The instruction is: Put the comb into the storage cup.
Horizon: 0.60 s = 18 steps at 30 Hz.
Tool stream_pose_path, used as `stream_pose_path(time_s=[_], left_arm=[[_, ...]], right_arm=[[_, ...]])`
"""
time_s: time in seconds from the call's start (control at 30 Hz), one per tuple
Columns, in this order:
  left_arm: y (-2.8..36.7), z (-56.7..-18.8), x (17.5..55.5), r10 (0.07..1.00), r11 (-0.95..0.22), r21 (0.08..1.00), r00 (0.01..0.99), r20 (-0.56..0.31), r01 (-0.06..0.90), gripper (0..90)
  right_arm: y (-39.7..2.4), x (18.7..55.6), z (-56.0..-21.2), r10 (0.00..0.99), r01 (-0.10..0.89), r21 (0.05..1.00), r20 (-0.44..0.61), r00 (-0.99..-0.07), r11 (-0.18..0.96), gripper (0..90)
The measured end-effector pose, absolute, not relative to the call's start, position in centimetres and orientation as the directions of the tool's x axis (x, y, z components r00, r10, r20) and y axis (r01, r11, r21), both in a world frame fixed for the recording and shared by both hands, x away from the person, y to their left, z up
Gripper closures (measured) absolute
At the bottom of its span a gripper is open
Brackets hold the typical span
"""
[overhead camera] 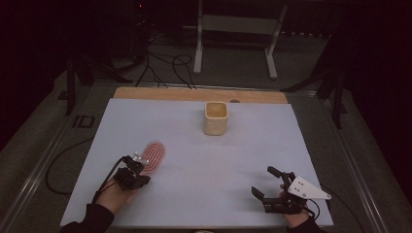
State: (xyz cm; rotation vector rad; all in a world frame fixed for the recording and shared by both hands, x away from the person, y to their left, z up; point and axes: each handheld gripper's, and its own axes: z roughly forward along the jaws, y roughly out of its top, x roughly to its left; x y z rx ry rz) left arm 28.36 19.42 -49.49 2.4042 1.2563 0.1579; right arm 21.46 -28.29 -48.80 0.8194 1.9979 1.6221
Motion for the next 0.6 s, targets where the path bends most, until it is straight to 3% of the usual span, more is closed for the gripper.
stream_pose_path(time_s=[0.6], left_arm=[[22.1, -48.6, 28.0, 0.807, -0.526, 0.377, 0.587, -0.061, 0.762, 90.0]], right_arm=[[-28.1, 21.5, -48.9, 0.681, 0.176, 0.974, 0.033, -0.731, 0.142, 9.1]])
